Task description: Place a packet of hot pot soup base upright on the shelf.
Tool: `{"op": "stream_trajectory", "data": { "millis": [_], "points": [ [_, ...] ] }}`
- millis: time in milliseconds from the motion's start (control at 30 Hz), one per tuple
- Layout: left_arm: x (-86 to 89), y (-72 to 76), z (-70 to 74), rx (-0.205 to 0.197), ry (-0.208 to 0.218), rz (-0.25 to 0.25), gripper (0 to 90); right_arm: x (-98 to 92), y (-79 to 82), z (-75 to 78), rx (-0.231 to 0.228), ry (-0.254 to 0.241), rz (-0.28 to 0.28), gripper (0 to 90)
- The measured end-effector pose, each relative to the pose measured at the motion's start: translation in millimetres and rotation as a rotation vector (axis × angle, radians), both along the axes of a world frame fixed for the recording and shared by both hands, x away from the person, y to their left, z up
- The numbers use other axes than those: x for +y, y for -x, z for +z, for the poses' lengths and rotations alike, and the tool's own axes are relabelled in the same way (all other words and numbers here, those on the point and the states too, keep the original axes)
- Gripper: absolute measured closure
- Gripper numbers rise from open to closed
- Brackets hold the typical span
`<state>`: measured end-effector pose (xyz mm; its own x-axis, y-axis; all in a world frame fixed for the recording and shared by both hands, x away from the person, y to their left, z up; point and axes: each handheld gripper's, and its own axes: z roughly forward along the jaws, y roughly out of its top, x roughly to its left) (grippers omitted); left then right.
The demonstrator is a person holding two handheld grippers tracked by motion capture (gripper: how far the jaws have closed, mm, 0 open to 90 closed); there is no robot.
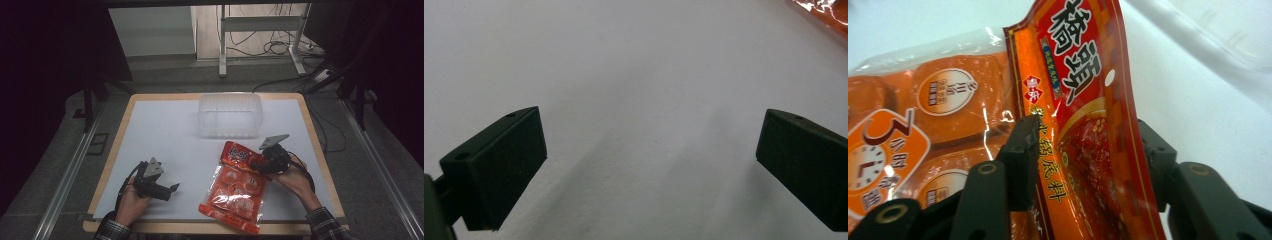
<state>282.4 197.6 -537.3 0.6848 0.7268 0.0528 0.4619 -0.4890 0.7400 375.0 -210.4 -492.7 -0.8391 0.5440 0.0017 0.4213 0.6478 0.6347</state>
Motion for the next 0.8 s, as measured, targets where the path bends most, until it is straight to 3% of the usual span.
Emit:
{"op": "stream_trajectory", "data": {
  "millis": [133, 233, 367, 433, 800],
  "points": [
    [0.0, 0.0, -0.2, 0.001, -0.001, 0.001, 0.0, 4.2, -1.2, -3.1, -0.003, 0.013, -0.026, 34.9],
    [0.0, -0.1, -0.1, 0.003, -0.005, -0.002, 0.0, 6.2, -4.1, -4.0, 0.004, -0.001, -0.03, 31.2],
    [0.0, -0.1, -0.2, 0.002, -0.006, 0.0, 0.0, 9.8, -5.3, -2.3, 0.005, -0.003, -0.031, 36.0],
    [-0.1, -0.1, -0.2, 0.002, -0.006, -0.001, 0.0, 10.3, -6.1, -0.9, 0.026, -0.029, -0.025, 38.2],
    [-0.7, 0.0, -0.6, 0.003, -0.013, -0.002, 0.0, 21.5, -9.6, -5.9, 0.023, 0.047, -0.005, 37.3]
  ]
}}
